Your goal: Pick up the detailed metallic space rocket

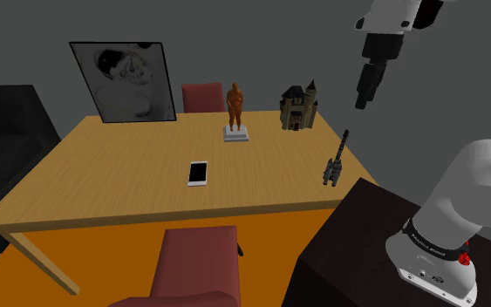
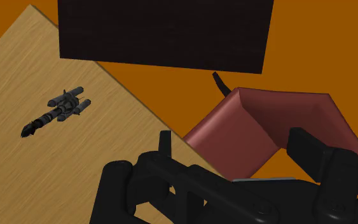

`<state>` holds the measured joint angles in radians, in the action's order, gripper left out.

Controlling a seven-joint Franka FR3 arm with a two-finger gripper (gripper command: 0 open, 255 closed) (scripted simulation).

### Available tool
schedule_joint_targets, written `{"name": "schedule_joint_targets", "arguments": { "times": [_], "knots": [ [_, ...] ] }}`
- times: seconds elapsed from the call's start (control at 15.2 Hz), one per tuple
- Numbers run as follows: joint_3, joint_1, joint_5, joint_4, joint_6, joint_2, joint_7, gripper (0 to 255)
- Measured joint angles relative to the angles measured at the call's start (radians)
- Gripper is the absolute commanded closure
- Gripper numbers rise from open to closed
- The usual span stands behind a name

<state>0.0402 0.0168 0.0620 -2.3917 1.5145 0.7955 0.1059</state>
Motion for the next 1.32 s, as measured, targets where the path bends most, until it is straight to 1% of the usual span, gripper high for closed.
{"name": "schedule_joint_targets", "arguments": {
  "times": [0.13, 0.26, 0.59, 0.99, 1.06, 1.19, 1.32],
  "knots": [
    [0.002, -0.004, -0.005, -0.017, 0.013, 0.008, 0.001, 0],
    [0.007, -0.017, -0.022, -0.092, 0.074, 0.037, 0.004, 0],
    [0.034, -0.063, -0.081, -0.244, 0.251, 0.060, 0.018, 0],
    [0.074, -0.132, -0.159, -0.433, 0.511, 0.050, 0.025, 0],
    [0.080, -0.143, -0.171, -0.450, 0.562, 0.026, 0.024, 0],
    [0.099, -0.175, -0.203, -0.507, 0.654, 0.015, 0.029, 0],
    [0.112, -0.201, -0.231, -0.540, 0.763, -0.042, 0.024, 0]
  ]
}}
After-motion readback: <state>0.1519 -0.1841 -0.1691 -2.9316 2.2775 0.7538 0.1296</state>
